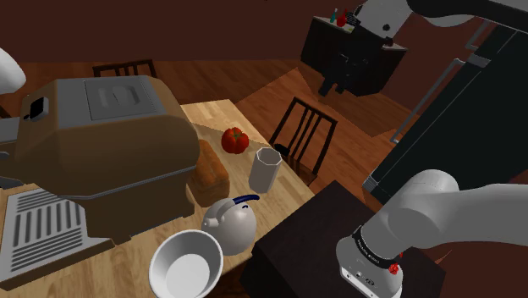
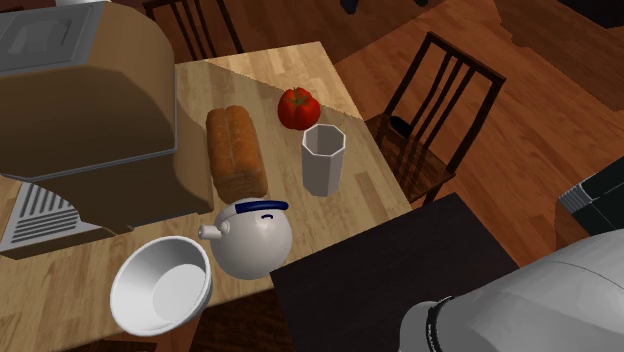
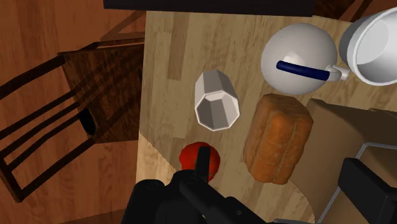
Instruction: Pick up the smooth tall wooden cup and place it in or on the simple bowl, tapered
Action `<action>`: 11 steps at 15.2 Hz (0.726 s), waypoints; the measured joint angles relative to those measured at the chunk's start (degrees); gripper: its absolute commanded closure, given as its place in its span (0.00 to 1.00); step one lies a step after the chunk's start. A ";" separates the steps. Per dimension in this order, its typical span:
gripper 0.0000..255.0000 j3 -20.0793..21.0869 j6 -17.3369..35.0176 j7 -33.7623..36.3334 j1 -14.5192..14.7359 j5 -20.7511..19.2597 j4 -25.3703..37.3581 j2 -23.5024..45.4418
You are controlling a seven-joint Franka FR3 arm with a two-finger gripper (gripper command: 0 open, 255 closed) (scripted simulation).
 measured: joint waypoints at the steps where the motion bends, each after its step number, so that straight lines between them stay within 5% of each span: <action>1: 0.00 0.00 0.00 0.00 0.00 0.00 0.00 0.00; 11: 0.00 3.77 17.38 2.15 0.13 0.36 -11.10 7.34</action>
